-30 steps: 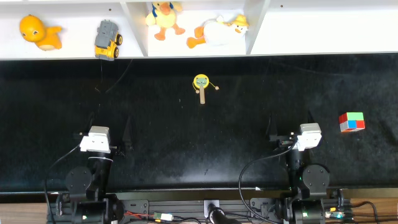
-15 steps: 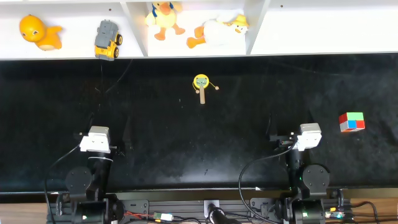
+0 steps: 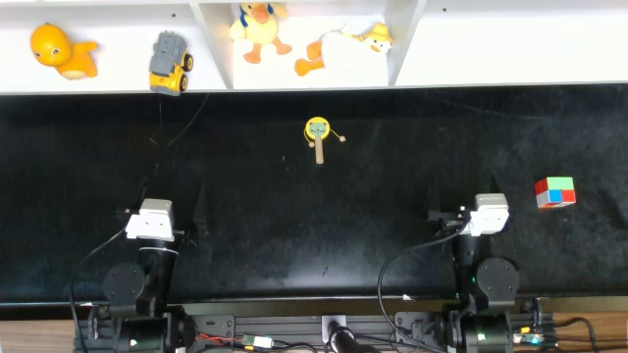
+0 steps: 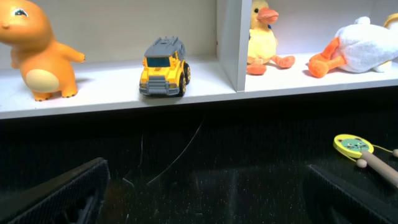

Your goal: Store Toys

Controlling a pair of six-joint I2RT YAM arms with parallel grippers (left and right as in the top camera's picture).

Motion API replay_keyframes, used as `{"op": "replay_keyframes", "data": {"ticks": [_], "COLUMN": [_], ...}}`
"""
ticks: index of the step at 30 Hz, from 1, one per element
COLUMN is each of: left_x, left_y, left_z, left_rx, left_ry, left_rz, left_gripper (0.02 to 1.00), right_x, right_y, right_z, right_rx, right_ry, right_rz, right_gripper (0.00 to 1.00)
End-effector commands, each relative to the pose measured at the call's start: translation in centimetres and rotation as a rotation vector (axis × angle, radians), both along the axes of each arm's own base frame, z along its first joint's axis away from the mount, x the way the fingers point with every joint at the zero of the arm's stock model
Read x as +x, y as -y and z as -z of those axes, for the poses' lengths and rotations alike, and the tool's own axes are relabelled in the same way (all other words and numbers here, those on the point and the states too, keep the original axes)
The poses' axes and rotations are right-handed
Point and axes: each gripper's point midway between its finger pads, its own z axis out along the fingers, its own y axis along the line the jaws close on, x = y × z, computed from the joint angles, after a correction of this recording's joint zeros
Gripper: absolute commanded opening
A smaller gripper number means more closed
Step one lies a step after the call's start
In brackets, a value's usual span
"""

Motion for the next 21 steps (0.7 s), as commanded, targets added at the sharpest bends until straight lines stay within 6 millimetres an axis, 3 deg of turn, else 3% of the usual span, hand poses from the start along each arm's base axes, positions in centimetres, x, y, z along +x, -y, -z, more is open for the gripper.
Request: {"op": "replay_keyframes", "data": {"ticks": [1,7,12,21], "left_x": [0.0,0.0,0.0,0.0], "left_y": [0.0,0.0,0.0,0.0], "left_z": [-0.1,-0.1,-0.1,-0.1], "left_rx": [0.002,0.002,0.002,0.002], "left_ry": [0.005,0.005,0.005,0.005], "left_rz": [-0.002,-0.002,-0.002,-0.002], "left_gripper": [0.998,0.998,0.998,0.998], "right_x": [0.6,1.5,2.6,5.5], "right_y": [0.2,-1.7,-3.5,-12.7], "right_z": [1.0,1.4,0.6,2.5], "right_rx": [0.044,0.056,0.096,0.039], "right_ry": [-0.119,-0.402,-0.512,-0.693], "right_rz": [0.041,0.070,0.203,0.123], "right_gripper": [0.996,0.996,0.996,1.000]}}
